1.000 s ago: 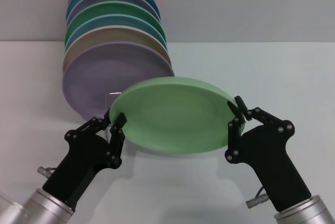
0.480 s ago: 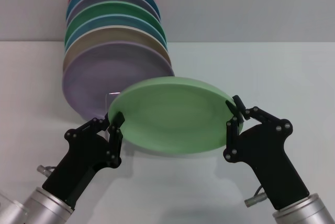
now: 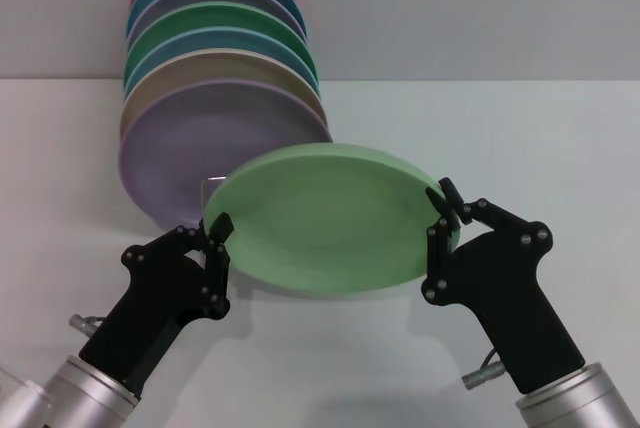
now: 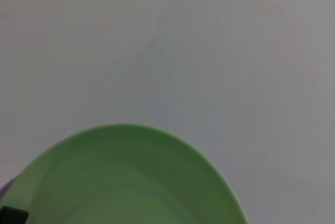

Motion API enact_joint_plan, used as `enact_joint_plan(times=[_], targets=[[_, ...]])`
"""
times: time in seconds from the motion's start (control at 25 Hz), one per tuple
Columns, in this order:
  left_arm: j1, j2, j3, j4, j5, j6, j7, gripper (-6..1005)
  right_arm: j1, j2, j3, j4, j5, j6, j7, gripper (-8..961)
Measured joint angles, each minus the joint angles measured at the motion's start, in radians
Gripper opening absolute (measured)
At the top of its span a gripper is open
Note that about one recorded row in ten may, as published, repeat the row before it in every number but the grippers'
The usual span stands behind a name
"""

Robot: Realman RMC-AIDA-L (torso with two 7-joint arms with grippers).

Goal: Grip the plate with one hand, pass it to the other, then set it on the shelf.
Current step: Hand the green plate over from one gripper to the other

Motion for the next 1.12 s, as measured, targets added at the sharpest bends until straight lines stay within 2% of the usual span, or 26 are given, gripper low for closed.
enact_joint_plan(times=[0.36,0.84,1.04,1.12], targets=[[0.002,-0.001,-0.032,-0.001,0.005,-0.014,0.006,49,0.009,0.0,-0.001,0.0,0.013,0.007,0.003,20],[0.015,-0.001,-0.039,-0.012,0.003,-0.009,0.089,38,0.015,-0.003,-0.01,-0.014,0.017,0.002,0.004,104],[0.023,0.0,-0.067,-0.013,0.001,-0.004,0.09,38,0.004,-0.007,-0.018,-0.011,0.015,-0.033,0.01,135],[0.031,0.003,-0.095,-0.013,0.001,0.003,0.09,38,-0.01,-0.008,-0.027,-0.011,0.015,-0.085,0.018,148]])
